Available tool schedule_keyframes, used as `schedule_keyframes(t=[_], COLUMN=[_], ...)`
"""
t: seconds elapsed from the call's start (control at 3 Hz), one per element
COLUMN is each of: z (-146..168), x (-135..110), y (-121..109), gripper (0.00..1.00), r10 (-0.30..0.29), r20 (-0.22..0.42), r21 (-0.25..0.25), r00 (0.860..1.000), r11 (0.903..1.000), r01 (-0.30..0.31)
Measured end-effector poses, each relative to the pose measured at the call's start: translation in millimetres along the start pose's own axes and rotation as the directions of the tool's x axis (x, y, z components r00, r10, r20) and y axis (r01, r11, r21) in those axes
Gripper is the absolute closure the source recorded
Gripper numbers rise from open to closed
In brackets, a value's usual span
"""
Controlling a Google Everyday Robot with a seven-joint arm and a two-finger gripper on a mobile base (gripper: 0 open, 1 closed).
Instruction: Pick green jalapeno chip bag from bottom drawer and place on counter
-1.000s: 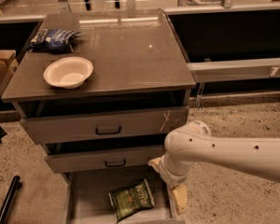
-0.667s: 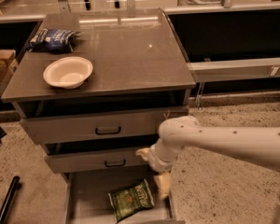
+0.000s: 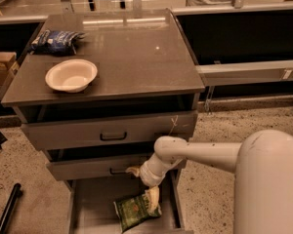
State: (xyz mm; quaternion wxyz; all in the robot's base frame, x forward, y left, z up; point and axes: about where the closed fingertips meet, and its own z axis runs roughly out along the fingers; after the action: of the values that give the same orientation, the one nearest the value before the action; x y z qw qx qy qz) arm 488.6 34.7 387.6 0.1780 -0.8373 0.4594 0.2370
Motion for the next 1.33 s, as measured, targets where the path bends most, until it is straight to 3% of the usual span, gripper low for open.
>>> schedule_keyframes(t=[0.33,0.67,1.33], z=[27.6,27.5,24.1], x=[6.0,5.9,33.9], y=[9.8,9.7,35.4], gripper=[0.0,0.0,0.31], r10=[0.0,0.0,0.088], r20=[0.042,0.042,0.071], r21=[-0.021,-0.021,0.041], r00=[0.999,0.999,0.994], r11=[0.9998,0.9998,0.995], r01=[0.001,0.001,-0.091])
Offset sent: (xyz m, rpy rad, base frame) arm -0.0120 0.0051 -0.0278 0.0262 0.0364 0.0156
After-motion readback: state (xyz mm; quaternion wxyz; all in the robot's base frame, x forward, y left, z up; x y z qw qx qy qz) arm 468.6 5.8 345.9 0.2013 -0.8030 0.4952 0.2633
